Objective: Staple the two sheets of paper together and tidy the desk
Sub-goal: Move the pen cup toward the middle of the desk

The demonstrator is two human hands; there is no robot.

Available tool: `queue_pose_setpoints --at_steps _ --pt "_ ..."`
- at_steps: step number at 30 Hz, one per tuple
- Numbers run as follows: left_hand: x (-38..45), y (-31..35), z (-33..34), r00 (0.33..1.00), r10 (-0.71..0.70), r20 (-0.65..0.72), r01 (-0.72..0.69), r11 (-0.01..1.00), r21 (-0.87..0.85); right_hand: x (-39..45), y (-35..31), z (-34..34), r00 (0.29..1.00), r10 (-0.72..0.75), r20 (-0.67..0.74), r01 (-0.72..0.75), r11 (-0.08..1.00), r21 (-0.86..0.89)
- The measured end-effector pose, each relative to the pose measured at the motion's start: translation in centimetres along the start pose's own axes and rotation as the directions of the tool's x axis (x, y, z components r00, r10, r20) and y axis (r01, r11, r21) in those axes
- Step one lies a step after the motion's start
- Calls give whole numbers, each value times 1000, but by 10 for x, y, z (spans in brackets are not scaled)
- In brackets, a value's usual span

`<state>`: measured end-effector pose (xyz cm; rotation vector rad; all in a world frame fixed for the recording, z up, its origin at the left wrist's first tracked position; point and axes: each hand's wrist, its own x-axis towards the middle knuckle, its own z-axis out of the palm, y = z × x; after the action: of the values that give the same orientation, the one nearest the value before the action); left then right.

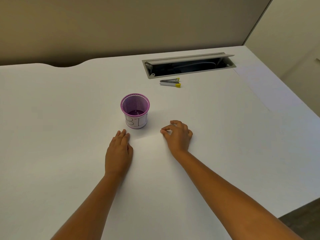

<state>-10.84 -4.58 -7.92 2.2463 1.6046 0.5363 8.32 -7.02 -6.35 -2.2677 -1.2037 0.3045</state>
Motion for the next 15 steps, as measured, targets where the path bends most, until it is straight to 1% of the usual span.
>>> queue_pose_setpoints --at_steps 2,6,8,12,13,15 --pt "0 0 1 1000 1 -2 -1 1000 -2 3 -4 -2 999 -24 21 26 996 -83" --pt "0 -1 2 1000 4 -10 -4 1000 -1 9 -13 -5 992 -39 120 71 959 -275" --pt "0 -2 2 1000 7 -11 -7 1000 0 11 -14 -3 986 -32 166 87 939 -333" --pt "0 -1 2 1000 8 -9 -8 1000 -1 20 -19 -12 967 10 253 65 956 -285" --pt "0 -1 2 1000 9 -10 -9 1000 0 25 -23 -17 965 12 263 57 966 -251" --pt "0 -2 2 1000 12 -11 -12 1000 1 40 -38 -29 970 6 243 24 992 -121"
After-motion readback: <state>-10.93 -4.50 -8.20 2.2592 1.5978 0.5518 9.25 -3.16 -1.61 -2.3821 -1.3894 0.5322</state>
